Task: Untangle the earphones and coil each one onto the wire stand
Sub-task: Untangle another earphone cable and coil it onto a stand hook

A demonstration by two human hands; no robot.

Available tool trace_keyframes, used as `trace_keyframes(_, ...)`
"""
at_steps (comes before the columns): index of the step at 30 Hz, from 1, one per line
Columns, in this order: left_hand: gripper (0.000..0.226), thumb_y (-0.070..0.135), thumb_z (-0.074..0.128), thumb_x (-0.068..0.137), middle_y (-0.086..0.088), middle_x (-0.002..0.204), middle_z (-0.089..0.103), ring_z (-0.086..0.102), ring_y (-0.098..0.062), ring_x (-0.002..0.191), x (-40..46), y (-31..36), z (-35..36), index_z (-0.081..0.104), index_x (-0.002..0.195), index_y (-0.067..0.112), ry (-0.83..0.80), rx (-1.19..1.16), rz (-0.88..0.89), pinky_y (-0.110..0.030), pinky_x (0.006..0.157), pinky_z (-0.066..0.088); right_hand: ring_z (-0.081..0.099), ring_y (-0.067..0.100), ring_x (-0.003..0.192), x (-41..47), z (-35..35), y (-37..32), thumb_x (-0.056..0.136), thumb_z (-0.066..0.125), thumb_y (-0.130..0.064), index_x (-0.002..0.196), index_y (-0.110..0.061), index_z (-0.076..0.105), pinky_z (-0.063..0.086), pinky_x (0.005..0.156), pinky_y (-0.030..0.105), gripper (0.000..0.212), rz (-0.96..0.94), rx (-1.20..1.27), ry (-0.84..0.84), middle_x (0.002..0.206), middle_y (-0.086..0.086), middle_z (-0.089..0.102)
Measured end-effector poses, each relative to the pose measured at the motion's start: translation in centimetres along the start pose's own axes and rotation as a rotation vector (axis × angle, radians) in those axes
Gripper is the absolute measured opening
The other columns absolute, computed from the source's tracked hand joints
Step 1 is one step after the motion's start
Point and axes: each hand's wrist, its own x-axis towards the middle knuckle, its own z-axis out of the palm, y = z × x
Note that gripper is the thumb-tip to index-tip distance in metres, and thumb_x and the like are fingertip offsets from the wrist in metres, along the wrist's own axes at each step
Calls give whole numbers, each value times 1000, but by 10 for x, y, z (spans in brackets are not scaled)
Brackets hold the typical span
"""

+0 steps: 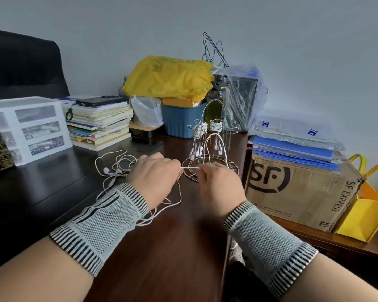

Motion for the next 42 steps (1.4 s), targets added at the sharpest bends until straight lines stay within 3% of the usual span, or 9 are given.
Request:
trace_keyframes(8, 32, 32, 28, 104, 1, 71, 47, 48, -25, 74, 1, -46, 1, 49, 85, 18, 12, 20, -200, -37, 69, 43, 45, 19, 65, 2, -15, 27, 98, 43, -19, 68, -16, 46, 27, 57, 29, 31, 213, 52, 96, 69, -4, 44)
trace_keyframes(12, 32, 30, 30, 102, -3, 78, 59, 54, -27, 78, -1, -51, 8, 55, 88, 17, -22, 3, -243, -37, 69, 46, 50, 17, 72, -2, -23, 38, 95, 45, -16, 87, -9, 67, 35, 64, 26, 24, 207, 102, 147, 82, 3, 59)
trace_keyframes(15, 26, 31, 40, 101, 3, 87, 66, 59, -22, 85, 0, -32, 2, 64, 96, 21, 55, -238, -233, -35, 73, 47, 50, 13, 76, -2, -30, 44, 91, 46, -24, 92, -12, 70, 33, 66, 24, 27, 271, 146, 146, 88, 3, 64)
trace_keyframes(20, 25, 33, 57, 94, 15, 101, 63, 61, -6, 95, 14, 4, -2, 63, 118, 28, 9, -641, -236, -28, 91, 48, 46, 17, 55, 4, -43, 50, 81, 30, -55, 59, -7, 53, 31, 51, 24, 58, 352, 282, 231, 57, 6, 52)
trace_keyframes(24, 34, 32, 62, 92, 10, 115, 65, 61, -9, 98, 46, 16, -4, 62, 126, 25, 11, -835, -321, -25, 88, 44, 41, 19, 47, 9, -50, 59, 96, 47, -35, 49, -9, 43, 31, 49, 25, 53, 435, 261, 192, 44, 3, 40)
trace_keyframes(28, 35, 36, 68, 87, 7, 106, 66, 60, -10, 98, 71, 29, 2, 68, 120, 24, 57, -936, -430, -24, 85, 44, 49, 22, 50, 11, -52, 71, 87, 54, -24, 61, 0, 60, 36, 50, 22, 36, 457, 272, 124, 52, 14, 57)
trace_keyframes(32, 25, 35, 73, 81, 9, 113, 69, 62, -9, 101, 84, 38, 13, 75, 104, 24, 62, -1021, -461, -28, 91, 50, 51, 24, 50, 13, -60, 87, 84, 54, -25, 53, -5, 57, 48, 58, 31, 37, 495, 311, 103, 50, 13, 56)
trace_keyframes(36, 11, 29, 72, 82, 10, 87, 70, 62, -9, 77, 89, 44, 15, 77, 89, 22, 68, -1064, -475, -19, 66, 49, 56, 30, 53, 15, -72, 107, 86, 52, -28, 53, -3, 58, 48, 58, 32, 42, 499, 122, 175, 53, 16, 60)
trace_keyframes(42, 8, 24, 67, 85, 7, 65, 62, 56, -8, 63, 89, 55, 16, 74, 86, 20, 57, -1151, -496, -21, 56, 44, 59, 20, 68, 17, -64, 116, 86, 51, -31, 73, -18, 65, 51, 64, 30, 23, 462, 9, 144, 74, 1, 65)
